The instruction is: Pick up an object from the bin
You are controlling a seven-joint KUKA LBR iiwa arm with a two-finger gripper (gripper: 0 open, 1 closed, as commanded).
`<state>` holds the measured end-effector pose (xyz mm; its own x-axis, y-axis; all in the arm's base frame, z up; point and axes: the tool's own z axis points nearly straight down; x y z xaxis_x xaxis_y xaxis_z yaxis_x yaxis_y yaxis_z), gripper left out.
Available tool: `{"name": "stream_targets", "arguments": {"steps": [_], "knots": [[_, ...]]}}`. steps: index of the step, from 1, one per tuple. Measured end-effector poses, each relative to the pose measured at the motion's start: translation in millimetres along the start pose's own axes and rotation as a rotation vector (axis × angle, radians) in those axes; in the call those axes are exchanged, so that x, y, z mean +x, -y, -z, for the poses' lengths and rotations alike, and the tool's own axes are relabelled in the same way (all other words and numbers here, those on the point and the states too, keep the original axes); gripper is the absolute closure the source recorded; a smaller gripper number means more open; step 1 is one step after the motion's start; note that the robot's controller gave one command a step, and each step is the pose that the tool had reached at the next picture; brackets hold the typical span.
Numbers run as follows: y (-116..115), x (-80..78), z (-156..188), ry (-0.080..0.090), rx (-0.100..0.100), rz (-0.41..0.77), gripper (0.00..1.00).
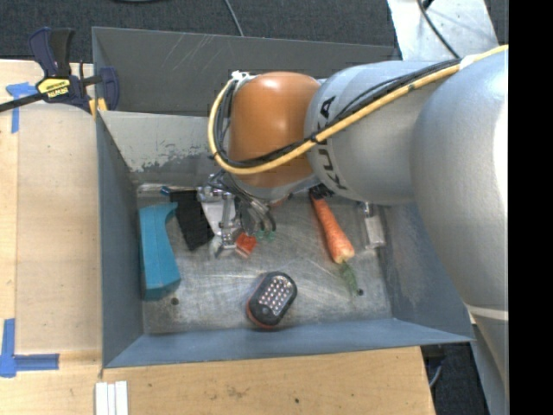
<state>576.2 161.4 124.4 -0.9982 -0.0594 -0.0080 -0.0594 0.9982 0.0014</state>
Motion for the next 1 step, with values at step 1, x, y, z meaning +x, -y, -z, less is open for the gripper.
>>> {"name": "stream_targets", "arguments": {"steps": [1], "knots": [[-12.5,-31.6,-46.0,0.006,0.0,-0.077,0.0]]}}
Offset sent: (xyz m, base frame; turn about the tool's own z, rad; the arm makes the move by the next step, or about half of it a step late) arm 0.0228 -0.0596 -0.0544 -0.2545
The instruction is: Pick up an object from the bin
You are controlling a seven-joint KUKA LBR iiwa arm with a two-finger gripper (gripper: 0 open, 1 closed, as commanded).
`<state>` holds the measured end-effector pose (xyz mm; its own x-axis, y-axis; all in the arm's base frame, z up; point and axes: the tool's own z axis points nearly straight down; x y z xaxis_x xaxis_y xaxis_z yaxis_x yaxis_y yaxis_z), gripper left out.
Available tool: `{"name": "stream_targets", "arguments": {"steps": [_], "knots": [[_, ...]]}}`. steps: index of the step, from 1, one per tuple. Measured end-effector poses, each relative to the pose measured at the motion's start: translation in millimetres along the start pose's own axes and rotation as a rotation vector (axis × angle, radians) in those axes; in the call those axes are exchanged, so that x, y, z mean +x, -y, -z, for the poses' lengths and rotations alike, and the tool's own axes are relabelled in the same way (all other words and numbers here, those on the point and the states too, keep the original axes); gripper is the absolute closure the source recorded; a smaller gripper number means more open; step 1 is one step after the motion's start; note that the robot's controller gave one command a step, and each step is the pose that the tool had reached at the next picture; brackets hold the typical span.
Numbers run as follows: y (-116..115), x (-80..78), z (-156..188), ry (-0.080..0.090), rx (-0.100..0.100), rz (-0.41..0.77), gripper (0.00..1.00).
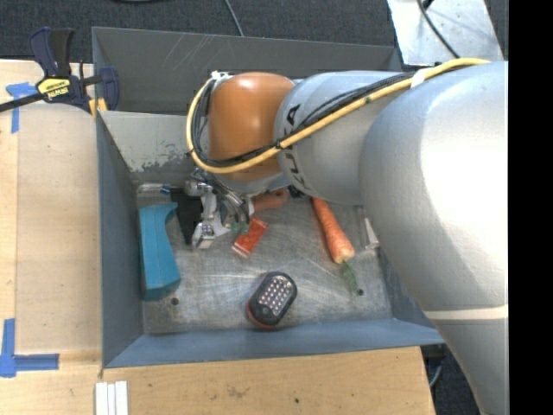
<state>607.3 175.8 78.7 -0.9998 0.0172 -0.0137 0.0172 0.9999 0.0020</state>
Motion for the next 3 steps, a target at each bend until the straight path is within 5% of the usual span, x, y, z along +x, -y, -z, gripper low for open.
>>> {"name": "stream_targets", "arguments": {"steps": [1,2,3], "knots": [[37.0,-0.1,0.7,0.008,-0.014,0.265,0.0],[55.7,-6.3,0.0,-0.002,-0.004,0.366,0.0],[63.2,-15.4,-2.1,-0.017,-0.015,0.444,1.0]]}}
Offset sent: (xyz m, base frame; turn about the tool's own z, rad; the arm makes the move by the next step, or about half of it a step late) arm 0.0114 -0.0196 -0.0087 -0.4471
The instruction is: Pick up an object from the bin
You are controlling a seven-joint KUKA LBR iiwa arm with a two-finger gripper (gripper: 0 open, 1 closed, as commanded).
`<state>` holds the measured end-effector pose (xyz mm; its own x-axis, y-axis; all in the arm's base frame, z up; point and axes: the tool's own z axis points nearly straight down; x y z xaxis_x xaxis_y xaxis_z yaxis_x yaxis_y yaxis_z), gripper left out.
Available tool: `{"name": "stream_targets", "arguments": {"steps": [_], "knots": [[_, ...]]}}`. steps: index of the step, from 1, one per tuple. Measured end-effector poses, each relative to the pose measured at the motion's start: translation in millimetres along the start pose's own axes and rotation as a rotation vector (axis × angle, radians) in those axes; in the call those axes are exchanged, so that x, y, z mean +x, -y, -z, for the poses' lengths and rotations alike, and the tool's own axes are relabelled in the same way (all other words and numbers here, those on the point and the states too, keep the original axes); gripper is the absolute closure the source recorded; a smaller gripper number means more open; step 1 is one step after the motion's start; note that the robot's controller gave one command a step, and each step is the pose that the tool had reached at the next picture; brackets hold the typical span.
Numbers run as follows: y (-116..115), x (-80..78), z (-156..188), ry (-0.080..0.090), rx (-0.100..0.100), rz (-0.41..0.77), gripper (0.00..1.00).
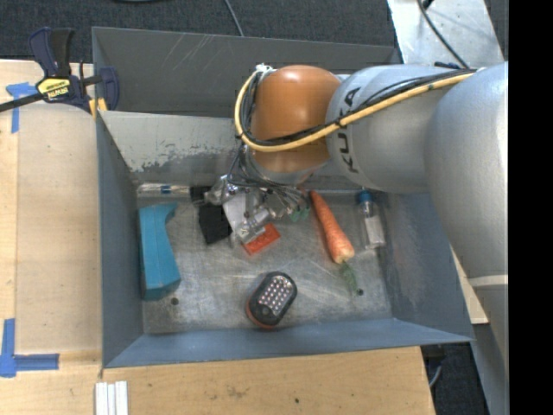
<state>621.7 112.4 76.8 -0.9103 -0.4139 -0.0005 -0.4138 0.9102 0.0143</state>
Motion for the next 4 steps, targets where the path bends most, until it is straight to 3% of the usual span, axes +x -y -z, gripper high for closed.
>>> {"name": "stream_targets", "arguments": {"steps": [4], "knots": [[-1.2,2.1,13.4,-0.005,0.007,0.003,1.0]]}}
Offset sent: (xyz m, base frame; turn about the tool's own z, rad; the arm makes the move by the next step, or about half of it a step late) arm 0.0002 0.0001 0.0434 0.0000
